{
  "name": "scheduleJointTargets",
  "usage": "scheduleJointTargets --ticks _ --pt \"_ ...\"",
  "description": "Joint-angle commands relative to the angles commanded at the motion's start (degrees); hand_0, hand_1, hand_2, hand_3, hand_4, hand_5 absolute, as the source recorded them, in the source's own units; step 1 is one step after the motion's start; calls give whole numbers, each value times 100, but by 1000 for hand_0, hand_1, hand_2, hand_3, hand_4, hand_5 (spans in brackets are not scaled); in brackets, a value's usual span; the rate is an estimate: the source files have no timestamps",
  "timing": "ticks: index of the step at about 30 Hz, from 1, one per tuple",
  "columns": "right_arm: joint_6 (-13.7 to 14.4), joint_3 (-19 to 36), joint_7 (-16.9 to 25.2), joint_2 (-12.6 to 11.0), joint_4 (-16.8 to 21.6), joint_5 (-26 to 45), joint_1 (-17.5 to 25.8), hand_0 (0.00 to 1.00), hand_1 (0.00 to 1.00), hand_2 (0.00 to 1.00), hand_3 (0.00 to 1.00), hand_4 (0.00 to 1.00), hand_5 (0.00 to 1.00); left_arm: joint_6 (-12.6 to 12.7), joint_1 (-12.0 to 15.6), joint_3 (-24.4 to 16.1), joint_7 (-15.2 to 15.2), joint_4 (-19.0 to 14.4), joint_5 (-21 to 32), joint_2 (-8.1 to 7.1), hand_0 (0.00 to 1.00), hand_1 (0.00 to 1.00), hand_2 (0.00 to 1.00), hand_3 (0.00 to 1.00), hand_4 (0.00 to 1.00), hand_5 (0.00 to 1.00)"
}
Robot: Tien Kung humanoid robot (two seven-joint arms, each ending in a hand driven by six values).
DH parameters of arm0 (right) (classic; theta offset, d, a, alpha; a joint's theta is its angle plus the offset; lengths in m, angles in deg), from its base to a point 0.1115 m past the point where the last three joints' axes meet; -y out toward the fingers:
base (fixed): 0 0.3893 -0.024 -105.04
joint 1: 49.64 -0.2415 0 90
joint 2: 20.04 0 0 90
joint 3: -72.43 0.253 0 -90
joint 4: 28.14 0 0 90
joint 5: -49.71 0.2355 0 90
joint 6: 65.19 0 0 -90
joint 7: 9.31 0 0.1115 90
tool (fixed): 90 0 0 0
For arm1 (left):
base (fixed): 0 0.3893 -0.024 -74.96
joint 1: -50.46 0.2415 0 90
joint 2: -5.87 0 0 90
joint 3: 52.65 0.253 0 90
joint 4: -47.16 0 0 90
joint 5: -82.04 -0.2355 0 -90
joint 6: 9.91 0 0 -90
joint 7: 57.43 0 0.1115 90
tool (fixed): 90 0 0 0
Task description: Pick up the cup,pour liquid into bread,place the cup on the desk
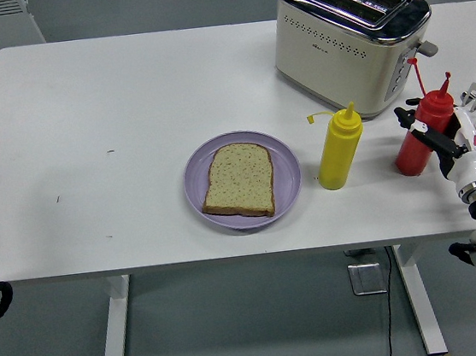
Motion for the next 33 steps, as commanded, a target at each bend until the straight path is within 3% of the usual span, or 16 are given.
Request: scheduleJointTargets --ticks 3,4,16,17,22,23,28,29,33 --pt "40 -24 17 14 -14 81 -31 460 346 339 375 894 269 1 -3 -3 -1 1 0 0 830 846 860 740 664 998" --pt "63 -44 22 23 -31 122 -53 353 264 303 325 884 264 0 -6 -4 -1 1 0 0 832 845 860 742 665 998" --pt "285 -187 87 78 -212 381 -210 301 226 297 308 867 249 3 -7 -16 -4 3 0 3 832 846 861 742 666 998" --pt "297 -190 96 79 -222 403 -217 218 189 294 307 846 218 3 -8 -16 -4 3 0 4 833 847 861 744 665 998" --pt "339 -197 173 85 -259 519 -244 218 189 294 307 846 218 4 -7 -17 -4 5 0 5 833 847 861 744 665 998" --pt "343 -197 179 86 -262 526 -247 128 166 283 304 825 182 3 -7 -17 -3 5 0 5 834 847 864 746 666 998" --pt "413 -193 234 94 -278 560 -283 128 166 283 304 825 182 4 -14 -18 -1 7 -1 4 834 847 864 746 666 998" --pt "434 -188 248 94 -279 574 -292 56 112 237 295 829 191 3 -15 -17 -1 7 0 4 834 848 864 747 666 998" --pt "483 -177 312 94 -274 647 -308 56 112 237 295 829 191 5 -13 -19 -1 8 1 5 834 848 864 747 666 998"
